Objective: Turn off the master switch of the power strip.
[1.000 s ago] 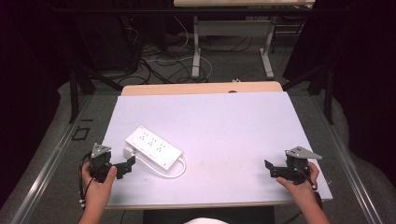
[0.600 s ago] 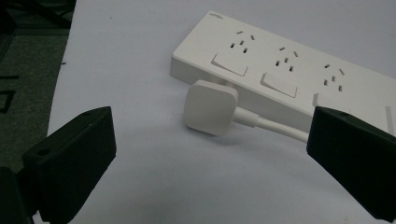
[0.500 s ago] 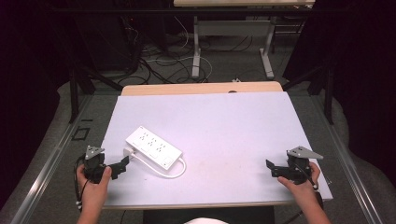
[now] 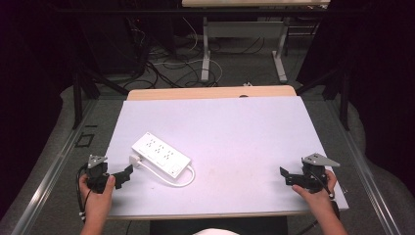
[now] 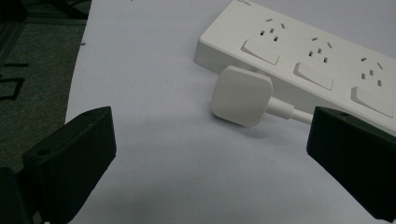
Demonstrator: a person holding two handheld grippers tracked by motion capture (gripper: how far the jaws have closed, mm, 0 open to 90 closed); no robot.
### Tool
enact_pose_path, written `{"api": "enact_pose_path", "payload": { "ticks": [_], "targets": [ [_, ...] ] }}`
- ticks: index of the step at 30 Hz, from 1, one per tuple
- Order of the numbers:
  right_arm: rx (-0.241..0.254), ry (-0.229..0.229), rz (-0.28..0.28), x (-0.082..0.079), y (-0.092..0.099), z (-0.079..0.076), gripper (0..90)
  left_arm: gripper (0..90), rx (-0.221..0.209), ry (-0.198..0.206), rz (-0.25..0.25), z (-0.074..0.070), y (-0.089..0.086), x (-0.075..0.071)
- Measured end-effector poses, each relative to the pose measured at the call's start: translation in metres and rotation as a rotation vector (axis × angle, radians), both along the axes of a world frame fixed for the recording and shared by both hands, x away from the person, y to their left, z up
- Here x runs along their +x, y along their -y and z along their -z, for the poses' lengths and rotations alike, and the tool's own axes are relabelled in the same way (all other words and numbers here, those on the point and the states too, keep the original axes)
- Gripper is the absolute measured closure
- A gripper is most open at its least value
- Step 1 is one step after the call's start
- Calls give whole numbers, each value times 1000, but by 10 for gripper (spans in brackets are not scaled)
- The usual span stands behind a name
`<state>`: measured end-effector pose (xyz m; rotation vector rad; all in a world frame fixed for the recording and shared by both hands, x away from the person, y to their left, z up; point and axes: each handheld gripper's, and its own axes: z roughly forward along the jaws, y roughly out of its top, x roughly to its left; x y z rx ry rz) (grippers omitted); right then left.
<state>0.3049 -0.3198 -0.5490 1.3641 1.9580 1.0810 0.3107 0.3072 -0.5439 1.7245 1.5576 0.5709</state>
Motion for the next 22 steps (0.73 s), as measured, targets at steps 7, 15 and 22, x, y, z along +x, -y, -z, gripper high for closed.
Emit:
{"api": "enact_pose_path", "payload": {
  "ticks": [7, 15, 22],
  "targets": [
    [-1, 4, -2, 1, 1, 1, 65, 15, -6, -3, -3, 3, -1, 1],
    [-6, 12, 3, 1, 2, 1, 65, 15, -3, -7, -4, 4, -1, 1],
    [-7, 13, 2, 1, 2, 1, 65, 15, -3, -12, -5, 4, -1, 2]
  ]
}}
